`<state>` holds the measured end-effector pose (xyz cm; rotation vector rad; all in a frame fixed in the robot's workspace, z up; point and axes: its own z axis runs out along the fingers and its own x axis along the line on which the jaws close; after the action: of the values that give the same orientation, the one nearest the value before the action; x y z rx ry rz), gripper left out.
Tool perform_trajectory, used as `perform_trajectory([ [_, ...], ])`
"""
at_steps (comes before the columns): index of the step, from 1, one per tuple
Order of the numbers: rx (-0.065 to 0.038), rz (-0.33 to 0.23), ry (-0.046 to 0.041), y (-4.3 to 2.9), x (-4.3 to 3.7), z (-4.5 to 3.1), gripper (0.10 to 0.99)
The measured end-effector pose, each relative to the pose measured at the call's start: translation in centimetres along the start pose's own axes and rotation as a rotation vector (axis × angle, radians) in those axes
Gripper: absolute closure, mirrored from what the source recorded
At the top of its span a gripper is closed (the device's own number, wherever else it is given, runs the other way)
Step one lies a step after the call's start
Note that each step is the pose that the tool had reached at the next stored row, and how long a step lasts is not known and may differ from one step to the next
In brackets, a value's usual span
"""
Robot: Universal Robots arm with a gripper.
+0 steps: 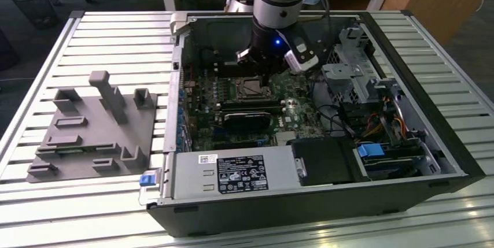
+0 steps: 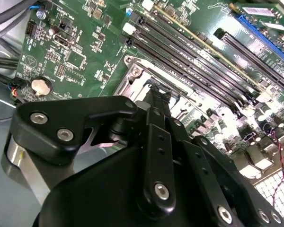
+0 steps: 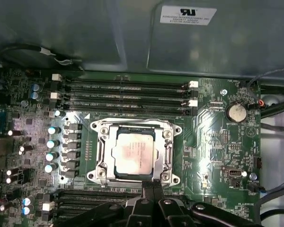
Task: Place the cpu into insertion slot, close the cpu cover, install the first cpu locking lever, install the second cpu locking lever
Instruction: 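Install the second cpu locking lever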
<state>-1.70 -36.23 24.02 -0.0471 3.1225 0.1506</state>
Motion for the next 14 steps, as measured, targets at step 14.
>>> perform_trajectory([
  [14,-0.001,0.013,-0.0011,-1.50,1.03,0.58,0.980],
])
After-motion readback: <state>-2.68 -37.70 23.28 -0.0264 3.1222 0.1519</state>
